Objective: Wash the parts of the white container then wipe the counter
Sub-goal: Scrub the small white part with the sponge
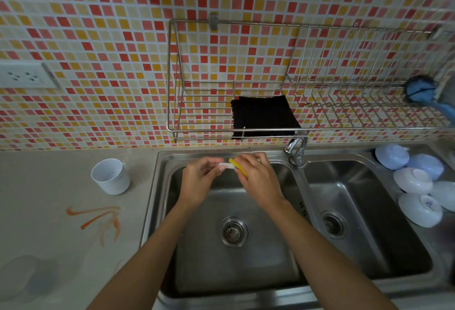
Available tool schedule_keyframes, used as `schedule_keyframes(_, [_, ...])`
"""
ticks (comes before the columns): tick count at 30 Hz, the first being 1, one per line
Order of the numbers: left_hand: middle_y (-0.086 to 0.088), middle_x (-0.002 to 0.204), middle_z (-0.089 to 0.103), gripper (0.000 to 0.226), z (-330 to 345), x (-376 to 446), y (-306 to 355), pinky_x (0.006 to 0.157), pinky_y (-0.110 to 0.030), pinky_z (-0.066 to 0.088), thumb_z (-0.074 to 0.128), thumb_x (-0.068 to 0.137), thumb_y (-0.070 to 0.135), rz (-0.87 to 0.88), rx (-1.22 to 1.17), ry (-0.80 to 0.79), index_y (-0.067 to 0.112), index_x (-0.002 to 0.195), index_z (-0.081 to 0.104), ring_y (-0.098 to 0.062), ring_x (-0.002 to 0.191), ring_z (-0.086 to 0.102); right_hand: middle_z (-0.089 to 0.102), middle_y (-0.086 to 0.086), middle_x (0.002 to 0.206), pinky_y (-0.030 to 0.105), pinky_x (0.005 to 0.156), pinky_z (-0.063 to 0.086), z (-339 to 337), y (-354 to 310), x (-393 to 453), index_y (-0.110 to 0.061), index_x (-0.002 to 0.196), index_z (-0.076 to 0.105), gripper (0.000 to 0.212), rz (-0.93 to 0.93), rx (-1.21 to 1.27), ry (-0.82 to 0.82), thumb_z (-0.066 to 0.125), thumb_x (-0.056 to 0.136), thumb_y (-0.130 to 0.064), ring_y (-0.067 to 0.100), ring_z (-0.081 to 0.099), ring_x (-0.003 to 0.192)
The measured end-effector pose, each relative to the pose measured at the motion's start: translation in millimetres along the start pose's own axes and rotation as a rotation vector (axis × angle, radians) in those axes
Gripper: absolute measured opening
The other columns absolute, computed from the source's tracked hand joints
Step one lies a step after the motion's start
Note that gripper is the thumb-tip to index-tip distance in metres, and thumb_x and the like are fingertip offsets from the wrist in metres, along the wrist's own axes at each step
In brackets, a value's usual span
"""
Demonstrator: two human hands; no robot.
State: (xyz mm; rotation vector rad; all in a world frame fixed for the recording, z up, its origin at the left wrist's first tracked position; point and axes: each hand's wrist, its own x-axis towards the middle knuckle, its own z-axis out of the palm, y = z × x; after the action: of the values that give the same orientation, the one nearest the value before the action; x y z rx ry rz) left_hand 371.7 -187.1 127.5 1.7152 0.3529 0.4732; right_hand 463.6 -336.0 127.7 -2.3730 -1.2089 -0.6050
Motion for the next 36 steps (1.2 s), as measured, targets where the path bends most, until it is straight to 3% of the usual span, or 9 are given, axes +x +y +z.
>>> schedule_keyframes(6, [0.005,0.094,0.074,0.017,0,-2,4,0.083,-0.018,0.053,0.072,0.084,0.008,-0.008,0.019,-0.051,0.016,0.099,0.072,-0.007,0.089,0.069,0.067,-0.003,0.102,0.029,0.078,0.049,2,8,-4,-0.015,0.105,0.066,0.022,-0.107,-0.089,-0.009,0.060,0.085,-0.023,0.019,0.050,0.090])
schedule_keyframes(14, [-0.016,0.085,0.070,0.016,5,2,0,0.071,-0.028,0.060,0.068,0.089,0.019,-0.189,-0.050,-0.062,0.004,0.093,0.070,-0.023,0.078,0.068,0.067,-0.001,0.105,0.032,0.082,0.048,3,11,-6,-0.015,0.108,0.065,0.023,-0.145,-0.128,0.005,0.064,0.085,-0.018,0.018,0.054,0.092])
schedule_keyframes(17, [-0.013,0.088,0.071,0.012,5,5,-3,0.077,-0.031,0.059,0.066,0.090,0.014,-0.179,-0.063,-0.065,0.005,0.096,0.070,-0.023,0.082,0.070,0.069,-0.001,0.103,0.031,0.084,0.048,0,-3,-8,-0.011,0.106,0.069,0.028,-0.101,-0.063,0.073,0.074,0.078,-0.012,0.013,0.050,0.097])
schedule_keyframes(21, [-0.009,0.094,0.073,0.013,5,2,-4,0.080,-0.031,0.059,0.065,0.091,0.012,-0.127,-0.050,-0.070,0.006,0.101,0.070,-0.019,0.088,0.071,0.071,0.005,0.104,0.032,0.083,0.052,-7,-27,-12,-0.004,0.106,0.071,0.031,-0.047,0.037,0.128,0.073,0.075,-0.003,0.012,0.043,0.101])
schedule_keyframes(26, [-0.007,0.097,0.073,0.018,2,2,-4,0.081,-0.032,0.059,0.066,0.089,0.013,-0.070,-0.029,-0.007,0.006,0.106,0.069,-0.017,0.092,0.071,0.073,0.004,0.100,0.034,0.080,0.053,-4,-15,-12,-0.007,0.104,0.073,0.033,0.193,0.109,0.153,0.073,0.073,0.006,0.009,0.042,0.094])
schedule_keyframes(31, [-0.006,0.098,0.073,0.018,7,3,2,0.081,-0.028,0.058,0.065,0.090,0.011,-0.005,-0.005,-0.043,0.004,0.106,0.068,-0.016,0.092,0.071,0.070,0.004,0.110,0.031,0.085,0.049,-4,-39,-7,-0.007,0.111,0.070,0.031,0.186,0.183,0.150,0.067,0.081,-0.001,0.014,0.042,0.101])
schedule_keyframes(36, [-0.009,0.096,0.072,0.015,6,3,3,0.081,-0.027,0.058,0.065,0.090,0.008,-0.037,-0.036,0.059,0.003,0.105,0.067,-0.016,0.091,0.070,0.072,0.005,0.102,0.040,0.079,0.054,-6,-25,0,-0.006,0.104,0.073,0.029,0.203,0.163,0.157,0.069,0.077,0.003,0.009,0.042,0.095])
